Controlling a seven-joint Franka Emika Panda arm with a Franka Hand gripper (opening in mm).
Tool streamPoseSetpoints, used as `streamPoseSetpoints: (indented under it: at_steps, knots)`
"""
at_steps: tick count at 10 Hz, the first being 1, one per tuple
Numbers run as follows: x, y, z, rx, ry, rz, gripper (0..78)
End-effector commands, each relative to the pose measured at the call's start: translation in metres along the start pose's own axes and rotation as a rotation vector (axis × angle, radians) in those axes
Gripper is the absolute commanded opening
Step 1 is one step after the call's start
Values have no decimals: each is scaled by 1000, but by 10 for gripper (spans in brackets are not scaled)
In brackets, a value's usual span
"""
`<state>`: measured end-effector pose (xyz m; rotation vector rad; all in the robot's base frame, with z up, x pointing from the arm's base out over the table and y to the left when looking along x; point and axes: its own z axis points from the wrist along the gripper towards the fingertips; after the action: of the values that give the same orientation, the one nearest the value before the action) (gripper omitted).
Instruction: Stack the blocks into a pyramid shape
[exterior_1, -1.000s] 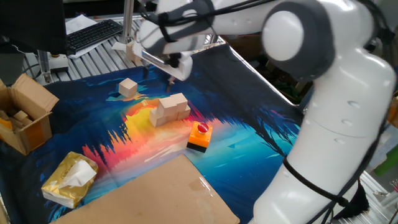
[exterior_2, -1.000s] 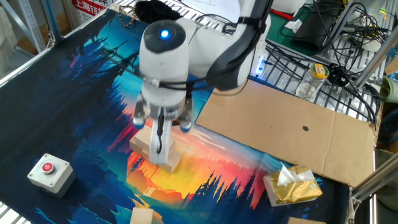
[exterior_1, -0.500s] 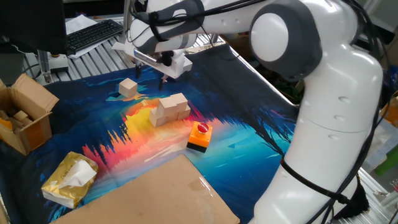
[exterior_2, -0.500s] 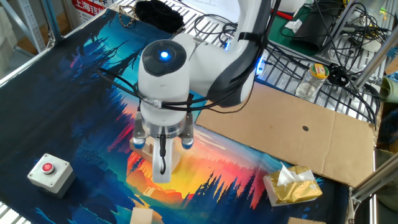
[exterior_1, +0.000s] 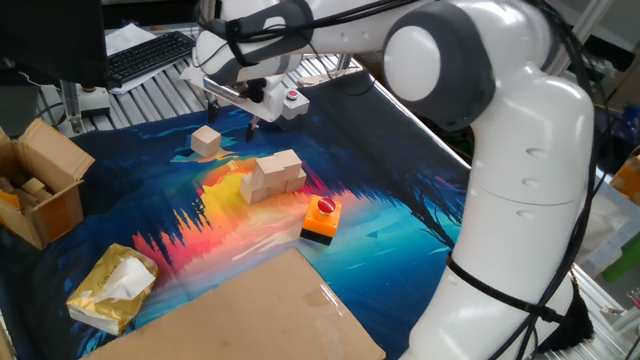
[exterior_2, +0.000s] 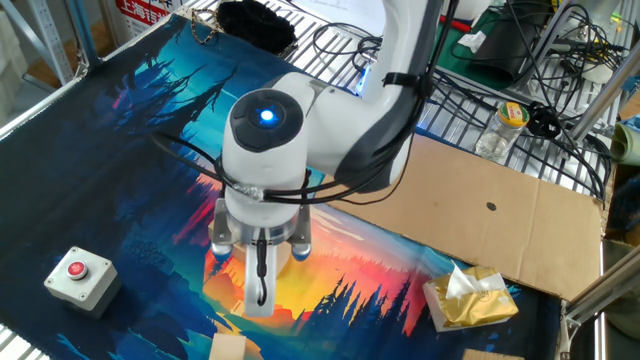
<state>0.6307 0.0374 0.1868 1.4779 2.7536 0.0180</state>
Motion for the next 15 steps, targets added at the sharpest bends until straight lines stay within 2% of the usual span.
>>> streamPoseSetpoints:
  at_steps: [1,5,9,11,13,14,15]
  knots:
    - [0,3,-1,7,-15,-11,773]
    - [0,3,-1,-2,1,-39,773]
    - [0,3,-1,-4,9,-13,773]
    - [0,3,-1,-27,41,29,773]
    - [-5,26,8,-16,24,59,773]
    - [-7,32,11,-15,23,62,773]
    - [-12,48,16,-17,27,74,773]
